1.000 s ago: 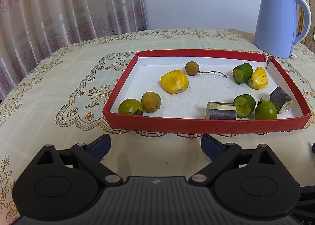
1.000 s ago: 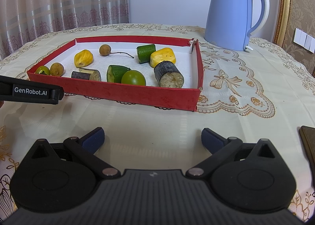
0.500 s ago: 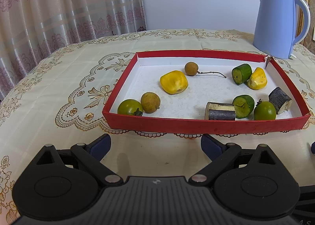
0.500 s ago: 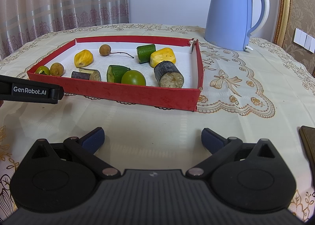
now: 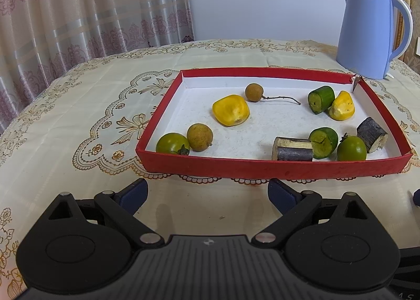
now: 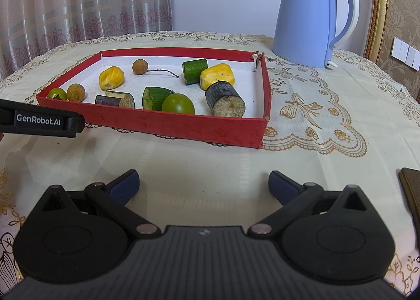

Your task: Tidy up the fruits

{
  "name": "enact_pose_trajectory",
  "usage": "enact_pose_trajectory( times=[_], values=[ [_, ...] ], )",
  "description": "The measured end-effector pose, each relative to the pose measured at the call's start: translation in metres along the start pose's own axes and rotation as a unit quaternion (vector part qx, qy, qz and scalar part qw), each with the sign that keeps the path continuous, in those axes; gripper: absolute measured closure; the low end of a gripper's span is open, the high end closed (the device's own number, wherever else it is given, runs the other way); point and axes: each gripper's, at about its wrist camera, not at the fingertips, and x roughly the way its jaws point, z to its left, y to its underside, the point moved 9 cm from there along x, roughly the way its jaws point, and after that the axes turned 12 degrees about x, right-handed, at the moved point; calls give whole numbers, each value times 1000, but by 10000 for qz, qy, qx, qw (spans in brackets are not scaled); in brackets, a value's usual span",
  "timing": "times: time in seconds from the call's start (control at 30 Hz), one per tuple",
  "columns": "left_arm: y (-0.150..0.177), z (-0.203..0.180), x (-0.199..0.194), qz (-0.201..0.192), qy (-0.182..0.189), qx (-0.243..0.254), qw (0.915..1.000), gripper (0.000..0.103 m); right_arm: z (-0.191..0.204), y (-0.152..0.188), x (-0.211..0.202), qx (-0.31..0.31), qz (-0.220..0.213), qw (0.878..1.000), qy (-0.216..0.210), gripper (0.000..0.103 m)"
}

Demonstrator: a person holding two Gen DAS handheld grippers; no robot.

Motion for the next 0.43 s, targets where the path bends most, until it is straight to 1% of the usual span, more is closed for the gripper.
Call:
enact_pose_trajectory(
  times=[0.43],
  values=[
    [0,1,-1,-31,13,15,10000,4,0,0,0,-1,0,10000,0,0]
  ],
)
